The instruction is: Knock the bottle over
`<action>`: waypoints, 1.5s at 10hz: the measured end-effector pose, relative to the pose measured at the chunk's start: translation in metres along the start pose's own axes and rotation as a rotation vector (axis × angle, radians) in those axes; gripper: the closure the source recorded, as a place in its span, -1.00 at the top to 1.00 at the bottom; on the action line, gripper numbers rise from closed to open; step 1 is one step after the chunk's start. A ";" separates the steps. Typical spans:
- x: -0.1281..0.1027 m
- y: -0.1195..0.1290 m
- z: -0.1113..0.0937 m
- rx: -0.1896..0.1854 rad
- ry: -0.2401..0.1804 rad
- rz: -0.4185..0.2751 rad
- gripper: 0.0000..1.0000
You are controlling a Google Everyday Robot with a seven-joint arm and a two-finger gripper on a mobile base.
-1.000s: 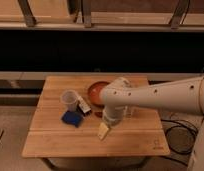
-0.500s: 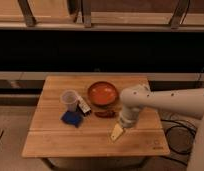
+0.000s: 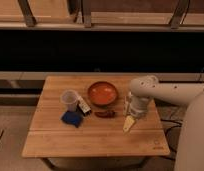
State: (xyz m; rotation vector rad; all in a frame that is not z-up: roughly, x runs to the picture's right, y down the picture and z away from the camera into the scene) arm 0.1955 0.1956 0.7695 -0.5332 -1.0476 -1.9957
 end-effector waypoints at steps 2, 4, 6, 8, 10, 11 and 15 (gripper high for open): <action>-0.001 0.011 0.000 -0.011 -0.072 0.009 0.60; 0.007 0.031 -0.004 -0.070 -0.119 0.020 0.60; 0.032 0.057 -0.017 -0.156 -0.072 0.001 0.60; 0.083 0.079 -0.045 -0.274 0.073 -0.114 0.60; 0.130 0.069 -0.070 -0.334 0.245 -0.242 0.60; 0.145 0.059 -0.081 -0.344 0.319 -0.289 0.60; 0.175 0.017 -0.117 -0.343 0.553 -0.401 0.60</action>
